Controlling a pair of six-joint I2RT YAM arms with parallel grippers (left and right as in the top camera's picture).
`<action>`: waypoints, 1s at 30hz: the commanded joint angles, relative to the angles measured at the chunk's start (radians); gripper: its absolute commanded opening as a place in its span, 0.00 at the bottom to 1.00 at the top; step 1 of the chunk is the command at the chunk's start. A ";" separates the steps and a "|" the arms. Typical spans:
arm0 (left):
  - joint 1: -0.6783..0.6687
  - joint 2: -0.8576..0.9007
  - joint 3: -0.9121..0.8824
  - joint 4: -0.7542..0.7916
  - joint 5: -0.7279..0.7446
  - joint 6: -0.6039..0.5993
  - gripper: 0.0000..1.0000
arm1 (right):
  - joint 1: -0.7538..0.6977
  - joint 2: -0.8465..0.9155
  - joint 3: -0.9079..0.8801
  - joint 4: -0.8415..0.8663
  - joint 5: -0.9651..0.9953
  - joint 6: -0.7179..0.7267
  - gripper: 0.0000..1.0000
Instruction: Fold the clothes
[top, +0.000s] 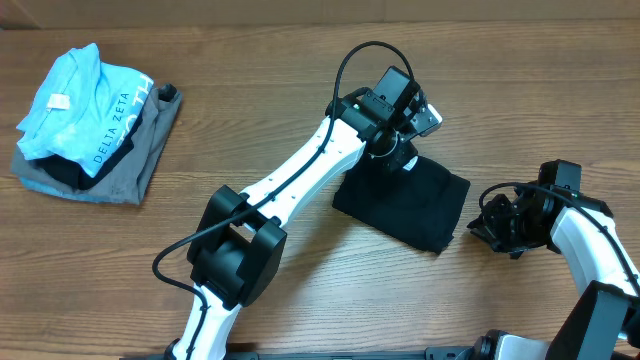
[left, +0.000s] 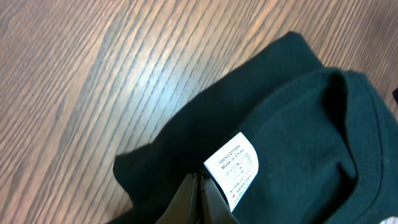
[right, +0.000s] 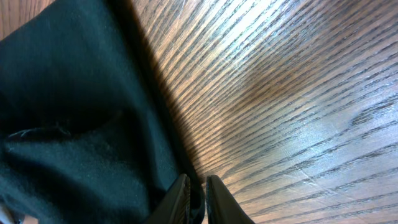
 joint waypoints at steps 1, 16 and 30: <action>0.007 0.012 -0.006 0.041 0.057 -0.014 0.04 | -0.002 -0.022 0.024 0.005 0.012 -0.003 0.14; 0.003 0.090 0.021 0.093 0.161 -0.087 0.05 | 0.002 -0.088 0.064 0.227 -0.270 -0.137 0.19; -0.008 0.083 0.140 0.100 0.198 -0.208 0.13 | 0.158 -0.082 0.062 0.227 -0.197 -0.113 0.27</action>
